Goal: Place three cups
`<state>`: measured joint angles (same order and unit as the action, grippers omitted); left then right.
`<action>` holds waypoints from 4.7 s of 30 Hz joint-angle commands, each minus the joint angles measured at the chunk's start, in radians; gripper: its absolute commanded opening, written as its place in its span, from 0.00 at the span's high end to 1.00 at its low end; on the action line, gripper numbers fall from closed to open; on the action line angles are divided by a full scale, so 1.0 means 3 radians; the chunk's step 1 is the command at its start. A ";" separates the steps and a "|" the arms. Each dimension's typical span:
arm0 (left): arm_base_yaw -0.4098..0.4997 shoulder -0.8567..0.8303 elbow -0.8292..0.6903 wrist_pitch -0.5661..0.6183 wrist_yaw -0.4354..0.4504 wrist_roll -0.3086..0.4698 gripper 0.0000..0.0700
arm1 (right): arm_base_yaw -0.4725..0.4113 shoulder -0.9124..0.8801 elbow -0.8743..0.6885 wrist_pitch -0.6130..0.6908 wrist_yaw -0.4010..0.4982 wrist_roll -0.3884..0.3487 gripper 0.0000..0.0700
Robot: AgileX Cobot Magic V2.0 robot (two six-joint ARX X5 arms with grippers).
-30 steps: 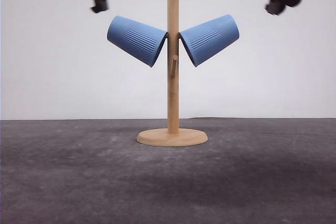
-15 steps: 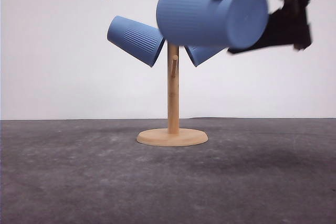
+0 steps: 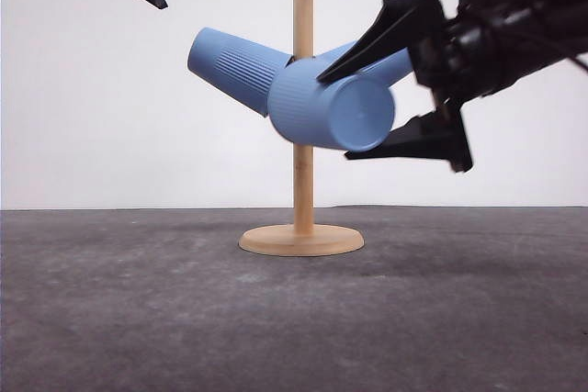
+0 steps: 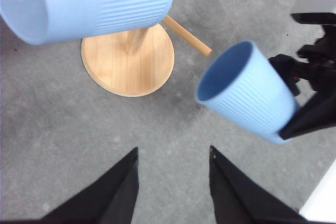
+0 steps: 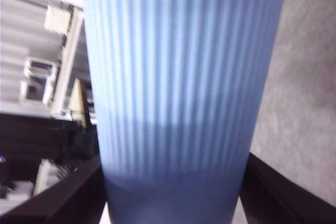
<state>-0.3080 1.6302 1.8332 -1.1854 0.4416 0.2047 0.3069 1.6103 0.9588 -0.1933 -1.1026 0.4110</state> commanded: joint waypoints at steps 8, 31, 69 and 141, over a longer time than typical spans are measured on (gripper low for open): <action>-0.0011 0.0027 0.0089 0.0018 -0.0004 -0.0025 0.66 | -0.0030 0.0351 0.0038 0.0896 -0.0023 0.0797 0.60; -0.0011 0.0028 0.0089 0.0014 -0.0167 -0.0052 0.66 | -0.0075 0.0647 0.0045 0.1899 0.0348 0.1882 0.50; 0.0005 -0.0008 0.0089 -0.0322 -0.0625 -0.0051 0.66 | -0.0751 0.0558 0.0046 0.2175 -0.0600 0.1338 0.00; 0.0670 -0.3547 -0.3388 0.1344 -0.1148 -0.0516 1.00 | -0.1027 -0.3109 -0.0098 -0.2013 0.2892 -0.1457 1.00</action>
<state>-0.1095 0.5830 0.8263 -0.8056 0.1007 0.0401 -0.0010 0.6746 0.9249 -0.8074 -0.2340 -0.0372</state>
